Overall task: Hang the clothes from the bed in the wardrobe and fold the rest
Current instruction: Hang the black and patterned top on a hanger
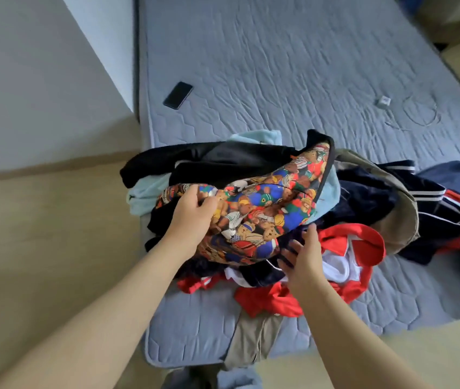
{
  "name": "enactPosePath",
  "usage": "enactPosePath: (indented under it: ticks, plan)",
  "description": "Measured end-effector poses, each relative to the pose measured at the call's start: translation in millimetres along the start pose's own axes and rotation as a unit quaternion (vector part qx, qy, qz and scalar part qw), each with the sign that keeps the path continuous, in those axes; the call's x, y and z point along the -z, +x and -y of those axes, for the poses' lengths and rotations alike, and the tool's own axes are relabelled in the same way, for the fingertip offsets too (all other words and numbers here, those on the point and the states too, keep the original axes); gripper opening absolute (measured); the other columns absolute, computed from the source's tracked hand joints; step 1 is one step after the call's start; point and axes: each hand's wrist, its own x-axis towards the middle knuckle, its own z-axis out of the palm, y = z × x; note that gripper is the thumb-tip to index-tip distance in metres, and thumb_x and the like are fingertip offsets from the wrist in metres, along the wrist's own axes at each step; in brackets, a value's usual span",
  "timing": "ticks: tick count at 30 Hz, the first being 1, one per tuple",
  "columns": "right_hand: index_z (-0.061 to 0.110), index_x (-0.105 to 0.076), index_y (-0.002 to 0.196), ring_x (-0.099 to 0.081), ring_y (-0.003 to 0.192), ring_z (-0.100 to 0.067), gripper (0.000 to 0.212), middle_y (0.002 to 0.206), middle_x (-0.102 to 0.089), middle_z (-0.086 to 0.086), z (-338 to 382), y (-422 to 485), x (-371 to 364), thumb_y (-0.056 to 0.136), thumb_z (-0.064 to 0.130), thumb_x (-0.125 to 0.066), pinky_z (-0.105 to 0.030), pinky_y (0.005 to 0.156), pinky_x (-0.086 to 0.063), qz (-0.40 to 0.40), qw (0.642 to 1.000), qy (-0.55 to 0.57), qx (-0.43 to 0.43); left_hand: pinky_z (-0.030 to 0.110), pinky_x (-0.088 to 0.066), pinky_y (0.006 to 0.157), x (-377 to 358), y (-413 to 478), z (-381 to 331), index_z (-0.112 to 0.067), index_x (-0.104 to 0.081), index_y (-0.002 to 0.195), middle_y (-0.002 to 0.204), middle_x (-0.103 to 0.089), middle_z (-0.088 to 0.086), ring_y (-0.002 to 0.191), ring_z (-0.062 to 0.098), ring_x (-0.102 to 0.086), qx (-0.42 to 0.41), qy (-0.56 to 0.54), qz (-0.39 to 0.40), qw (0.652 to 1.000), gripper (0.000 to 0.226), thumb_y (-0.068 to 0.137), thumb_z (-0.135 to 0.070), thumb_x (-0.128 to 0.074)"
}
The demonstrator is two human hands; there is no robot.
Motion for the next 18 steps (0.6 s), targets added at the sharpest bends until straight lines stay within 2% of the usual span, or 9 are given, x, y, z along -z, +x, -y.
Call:
enactPosePath:
  ticks: [3,4,6,8,10,12,14,15,18]
  plan:
    - [0.025,-0.056,0.125,-0.064,0.097,-0.019,0.057,0.117,-0.065,0.000,18.2,-22.0,-28.5,0.084,0.064,-0.047,-0.033,0.073,-0.052,0.096,0.994,0.051,0.011,0.037,-0.041,0.068,42.8,-25.0,-11.5,0.006,-0.048,0.090,0.078,-0.053,0.008,0.072,0.017,-0.050,-0.024,0.028,0.089,0.995,0.040,0.073,-0.030,-0.055]
    - [0.024,-0.055,0.126,-0.065,0.101,-0.025,0.057,0.118,-0.066,-0.005,20.9,-31.6,-39.9,0.081,0.060,-0.055,-0.041,0.082,-0.054,0.134,0.989,0.057,0.008,0.035,-0.039,0.067,55.5,-37.2,-12.4,0.005,-0.049,0.092,0.078,-0.052,0.007,0.071,0.015,-0.049,-0.030,0.054,0.126,0.990,0.044,0.071,-0.033,-0.055]
    - [0.020,-0.051,0.125,-0.063,0.102,-0.034,0.049,0.116,-0.064,-0.013,20.0,-53.1,-59.0,0.081,0.034,-0.067,-0.053,0.090,-0.050,0.147,0.988,0.001,0.037,0.031,-0.044,0.071,79.1,-60.0,-12.3,-0.001,-0.055,0.095,0.081,-0.058,0.002,0.075,0.011,-0.054,-0.026,0.087,0.196,0.976,0.042,0.070,-0.036,-0.059]
    - [0.017,-0.052,0.116,-0.065,0.093,-0.034,0.037,0.108,-0.064,-0.015,13.6,-77.1,-75.9,0.082,0.005,-0.058,-0.049,0.080,-0.055,0.121,0.984,-0.080,0.101,0.023,-0.045,0.070,106.1,-76.9,-12.9,-0.017,-0.059,0.086,0.077,-0.062,-0.010,0.073,0.004,-0.057,-0.018,0.106,0.247,0.963,0.024,0.073,-0.036,-0.063]
    - [0.018,-0.057,0.103,-0.065,0.080,-0.030,0.033,0.092,-0.065,-0.012,13.5,-91.6,-84.3,0.080,-0.004,-0.047,-0.038,0.067,-0.057,0.121,0.977,-0.114,0.136,0.022,-0.038,0.062,121.8,-81.6,-11.2,-0.020,-0.050,0.070,0.065,-0.053,-0.013,0.063,0.003,-0.049,-0.008,0.169,0.266,0.949,0.024,0.081,-0.036,-0.063]
    - [0.015,-0.059,0.094,-0.063,0.067,-0.026,0.031,0.077,-0.064,-0.010,16.1,-112.9,-92.7,0.078,-0.006,-0.043,-0.031,0.056,-0.054,0.143,0.967,-0.136,0.160,0.031,-0.041,0.069,143.0,-83.5,-7.0,-0.017,-0.051,0.073,0.076,-0.058,-0.003,0.072,0.010,-0.054,0.003,0.237,0.226,0.945,0.026,0.092,-0.033,-0.052]
    - [0.011,-0.059,0.084,-0.060,0.057,-0.024,0.026,0.066,-0.060,-0.009,21.1,-135.5,-102.9,0.074,-0.007,-0.042,-0.028,0.050,-0.051,0.179,0.956,-0.156,0.172,0.039,-0.046,0.087,158.5,-79.2,-3.3,-0.012,-0.059,0.094,0.104,-0.063,0.011,0.097,0.025,-0.059,0.014,0.277,0.153,0.948,0.018,0.097,-0.019,-0.043]
    - [0.010,-0.057,0.078,-0.058,0.054,-0.023,0.023,0.062,-0.058,-0.009,22.0,-150.5,-108.9,0.070,-0.006,-0.042,-0.028,0.050,-0.051,0.214,0.948,-0.158,0.174,0.041,-0.045,0.090,165.7,-77.4,-4.2,-0.011,-0.057,0.105,0.111,-0.060,0.013,0.102,0.029,-0.057,0.017,0.278,0.116,0.953,0.019,0.096,-0.010,-0.040]
    - [0.010,-0.058,0.059,-0.056,0.047,-0.022,0.016,0.054,-0.056,-0.007,22.2,-192.5,-121.4,0.053,0.003,-0.045,-0.027,0.051,-0.049,0.327,0.916,-0.176,0.155,0.040,-0.044,0.093,180.8,-70.2,-19.8,-0.015,-0.040,0.133,0.130,-0.048,0.017,0.113,0.031,-0.051,-0.026,0.225,0.007,0.974,0.048,0.090,0.006,-0.038]
